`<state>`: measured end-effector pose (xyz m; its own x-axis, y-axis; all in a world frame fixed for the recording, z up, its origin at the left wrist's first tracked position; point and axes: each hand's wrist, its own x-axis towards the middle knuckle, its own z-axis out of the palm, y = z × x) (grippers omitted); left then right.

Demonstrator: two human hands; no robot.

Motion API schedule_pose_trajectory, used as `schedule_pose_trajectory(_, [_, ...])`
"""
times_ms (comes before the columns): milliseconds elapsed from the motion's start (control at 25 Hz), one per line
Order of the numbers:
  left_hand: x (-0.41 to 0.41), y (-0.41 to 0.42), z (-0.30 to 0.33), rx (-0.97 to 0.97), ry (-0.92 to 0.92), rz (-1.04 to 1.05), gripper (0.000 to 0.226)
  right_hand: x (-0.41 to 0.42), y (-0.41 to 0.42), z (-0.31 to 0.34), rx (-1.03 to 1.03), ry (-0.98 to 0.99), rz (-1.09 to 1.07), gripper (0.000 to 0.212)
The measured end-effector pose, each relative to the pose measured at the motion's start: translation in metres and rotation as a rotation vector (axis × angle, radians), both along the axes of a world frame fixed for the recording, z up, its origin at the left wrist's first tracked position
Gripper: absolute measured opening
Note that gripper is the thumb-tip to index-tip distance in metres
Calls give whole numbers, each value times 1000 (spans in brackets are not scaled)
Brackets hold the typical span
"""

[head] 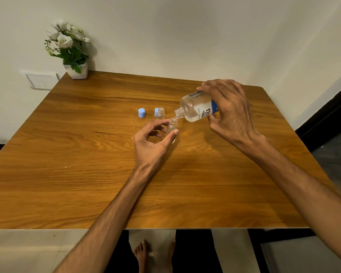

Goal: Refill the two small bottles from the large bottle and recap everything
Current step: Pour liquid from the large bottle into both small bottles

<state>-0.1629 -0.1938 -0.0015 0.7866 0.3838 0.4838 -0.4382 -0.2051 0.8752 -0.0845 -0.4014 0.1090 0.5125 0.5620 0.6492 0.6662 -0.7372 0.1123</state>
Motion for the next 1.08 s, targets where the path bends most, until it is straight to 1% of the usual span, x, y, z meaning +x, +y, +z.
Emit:
schedule_pose_trajectory(480, [0, 1, 1, 40, -9, 3, 37, 2, -1, 1, -6, -2, 1, 66])
schedule_pose_trajectory(1080, [-1, -1, 1, 3, -5, 3, 36, 3, -1, 1, -10, -10, 11, 64])
